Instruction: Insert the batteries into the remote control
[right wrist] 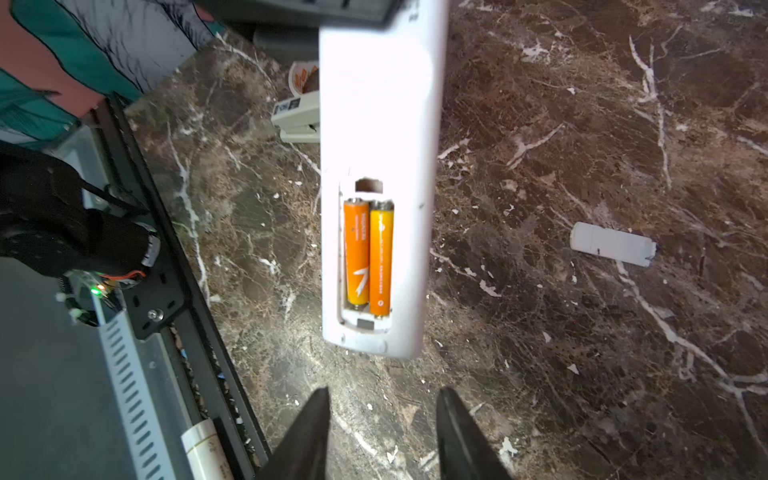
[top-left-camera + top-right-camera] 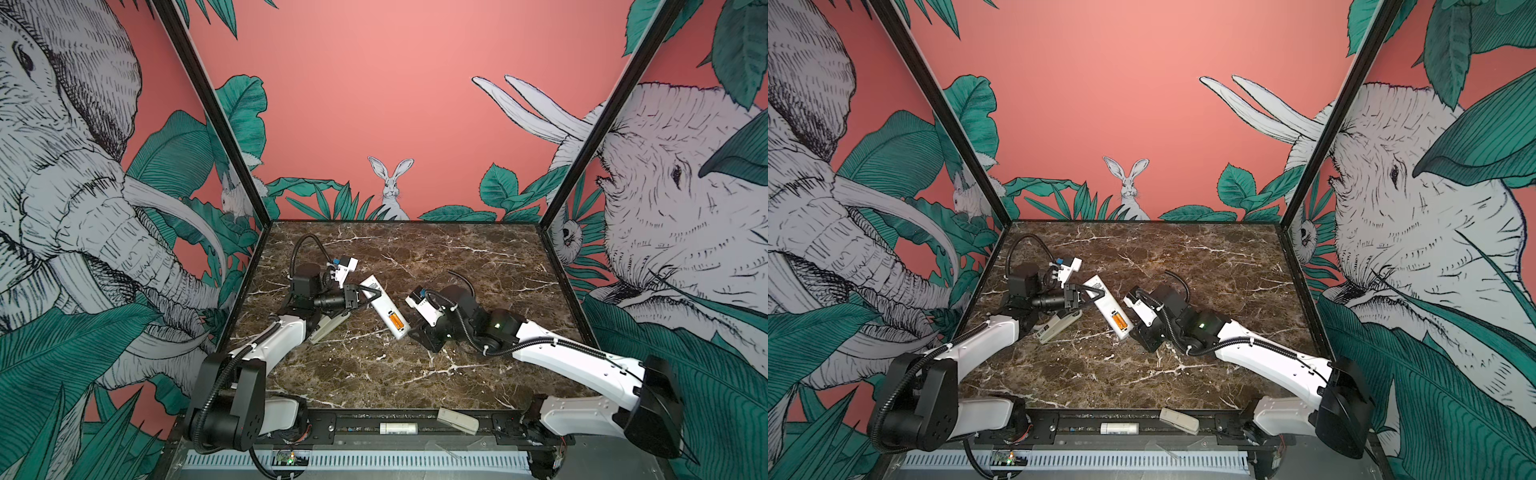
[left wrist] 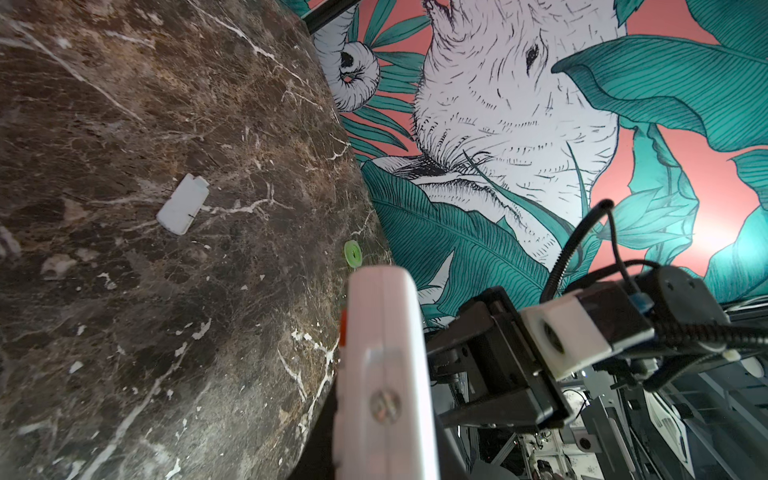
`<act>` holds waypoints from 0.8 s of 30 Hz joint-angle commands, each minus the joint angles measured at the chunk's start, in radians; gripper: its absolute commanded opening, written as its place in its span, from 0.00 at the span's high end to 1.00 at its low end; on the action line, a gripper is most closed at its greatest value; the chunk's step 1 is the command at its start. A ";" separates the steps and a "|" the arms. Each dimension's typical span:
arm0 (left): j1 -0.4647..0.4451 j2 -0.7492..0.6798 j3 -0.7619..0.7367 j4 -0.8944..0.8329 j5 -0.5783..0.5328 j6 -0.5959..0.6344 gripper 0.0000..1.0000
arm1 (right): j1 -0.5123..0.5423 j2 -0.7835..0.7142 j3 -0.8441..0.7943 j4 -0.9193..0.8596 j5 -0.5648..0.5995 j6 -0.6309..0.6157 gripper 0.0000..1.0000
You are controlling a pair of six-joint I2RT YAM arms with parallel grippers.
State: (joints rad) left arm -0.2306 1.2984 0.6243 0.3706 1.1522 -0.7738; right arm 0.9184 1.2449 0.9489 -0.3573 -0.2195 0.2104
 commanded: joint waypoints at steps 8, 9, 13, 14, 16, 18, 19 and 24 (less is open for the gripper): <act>-0.100 -0.077 0.052 -0.018 0.074 0.064 1.00 | -0.116 -0.021 -0.030 0.072 -0.358 0.047 0.31; -0.105 -0.084 0.053 -0.017 0.079 0.064 1.00 | -0.120 -0.019 -0.034 0.084 -0.380 0.052 0.30; -0.113 -0.101 0.054 -0.015 0.090 0.068 1.00 | -0.127 -0.017 -0.051 0.134 -0.426 0.073 0.30; -0.113 -0.104 0.054 -0.015 0.092 0.067 1.00 | -0.127 -0.011 -0.053 0.134 -0.431 0.073 0.30; -0.115 -0.109 0.054 -0.013 0.096 0.067 1.00 | -0.126 0.000 -0.053 0.139 -0.435 0.075 0.32; -0.117 -0.114 0.054 -0.013 0.101 0.067 1.00 | -0.126 0.011 -0.056 0.155 -0.440 0.078 0.34; -0.118 -0.118 0.054 -0.013 0.102 0.067 1.00 | -0.127 0.014 -0.056 0.161 -0.439 0.079 0.36; -0.119 -0.132 0.052 -0.029 0.109 0.077 1.00 | -0.131 0.027 -0.053 0.174 -0.420 0.082 0.52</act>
State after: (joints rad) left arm -0.3454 1.2034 0.6521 0.3244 1.2243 -0.7082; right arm 0.7963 1.2636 0.8948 -0.2340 -0.6289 0.2924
